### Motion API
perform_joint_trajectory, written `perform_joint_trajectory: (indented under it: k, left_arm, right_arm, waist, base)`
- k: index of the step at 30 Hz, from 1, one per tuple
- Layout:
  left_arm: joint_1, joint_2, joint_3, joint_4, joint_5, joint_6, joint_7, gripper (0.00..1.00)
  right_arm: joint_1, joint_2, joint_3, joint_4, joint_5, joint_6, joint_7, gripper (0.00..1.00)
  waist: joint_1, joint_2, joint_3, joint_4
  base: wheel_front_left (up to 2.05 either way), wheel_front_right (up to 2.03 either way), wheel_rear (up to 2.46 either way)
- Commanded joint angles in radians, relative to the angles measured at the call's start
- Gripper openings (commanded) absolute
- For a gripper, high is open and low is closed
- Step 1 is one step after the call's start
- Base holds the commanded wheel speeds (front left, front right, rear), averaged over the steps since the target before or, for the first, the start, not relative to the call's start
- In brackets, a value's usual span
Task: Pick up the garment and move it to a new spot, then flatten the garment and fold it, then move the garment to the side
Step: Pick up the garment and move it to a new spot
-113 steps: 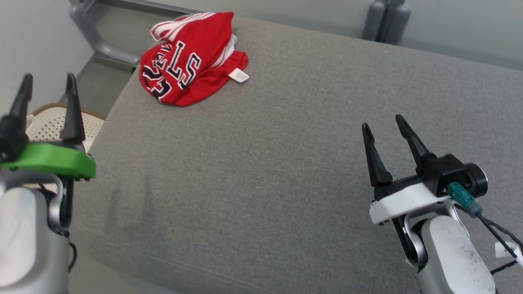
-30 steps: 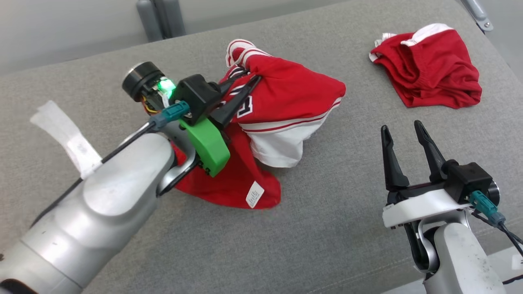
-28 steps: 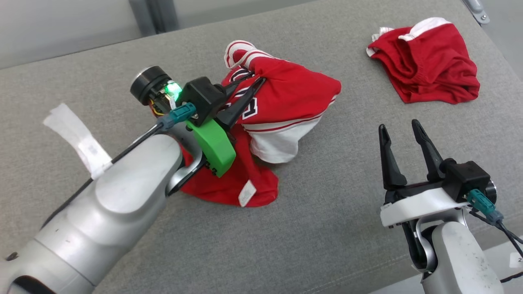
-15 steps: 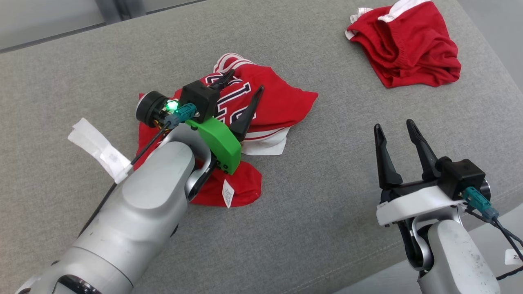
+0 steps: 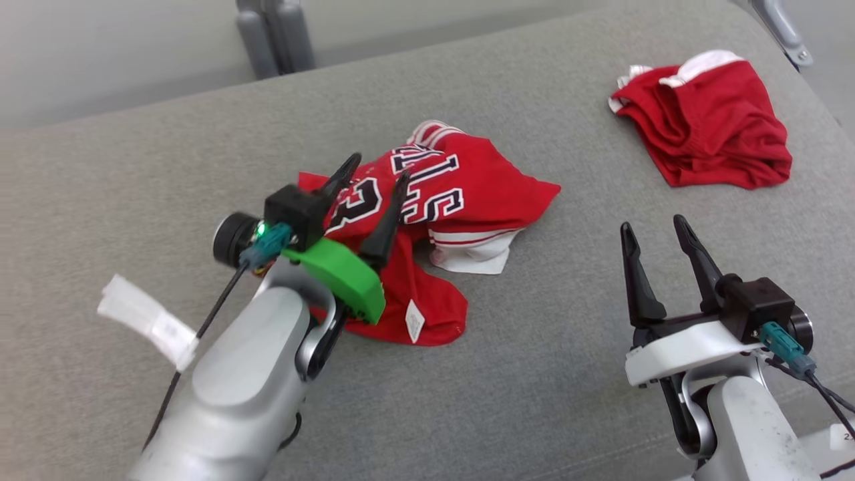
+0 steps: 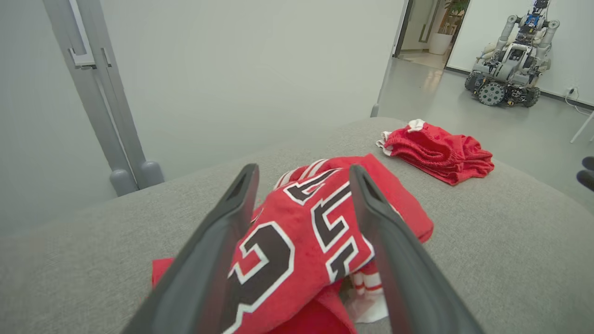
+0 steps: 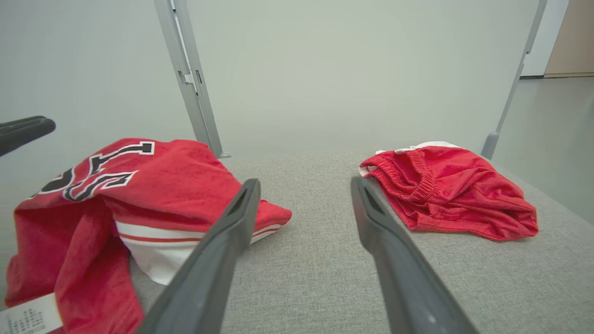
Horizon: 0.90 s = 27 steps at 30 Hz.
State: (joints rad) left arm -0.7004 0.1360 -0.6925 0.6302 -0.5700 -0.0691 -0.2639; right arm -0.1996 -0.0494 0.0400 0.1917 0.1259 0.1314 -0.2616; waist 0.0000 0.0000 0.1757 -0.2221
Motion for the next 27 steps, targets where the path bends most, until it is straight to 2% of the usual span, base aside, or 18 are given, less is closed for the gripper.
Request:
perform_joint_trajectory:
  k: [1, 10, 18, 24, 27]
  left_arm:
    - [0.046, 0.008, 0.019, -0.017, 0.003, 0.012, 0.0, 1.0]
    - [0.311, 0.03, 0.176, -0.202, 0.062, 0.079, 0.0, 1.0]
    - [0.515, 0.024, 0.318, -0.352, 0.12, 0.131, 0.0, 1.0]
    - [0.633, 0.008, 0.419, -0.421, 0.146, 0.143, 0.0, 1.0]
    - [0.675, -0.01, 0.458, -0.438, 0.159, 0.13, 0.0, 1.0]
  right_arm:
    - [0.026, -0.002, -0.006, -0.001, -0.006, -0.001, -0.005, 1.0]
    - [0.098, -0.002, -0.04, -0.012, -0.025, -0.001, -0.004, 1.0]
    - [0.149, -0.002, -0.043, -0.024, -0.018, -0.001, -0.004, 1.0]
    - [0.162, -0.002, -0.034, -0.018, 0.005, -0.001, -0.004, 1.0]
    - [0.16, -0.002, -0.033, -0.011, 0.014, -0.001, -0.004, 1.0]
  waist:
    - [0.0, 0.0, -0.069, 0.067]
    - [0.0, 0.0, -0.139, 0.137]
    - [0.0, 0.0, -0.163, 0.162]
    - [0.0, 0.0, -0.164, 0.164]
    - [0.0, 0.0, -0.163, 0.167]
  base:
    - [0.0, 0.0, 0.0]
    - [0.0, 0.0, 0.0]
    - [0.0, 0.0, 0.0]
    - [0.0, 0.0, 0.0]
    - [0.0, 0.0, 0.0]
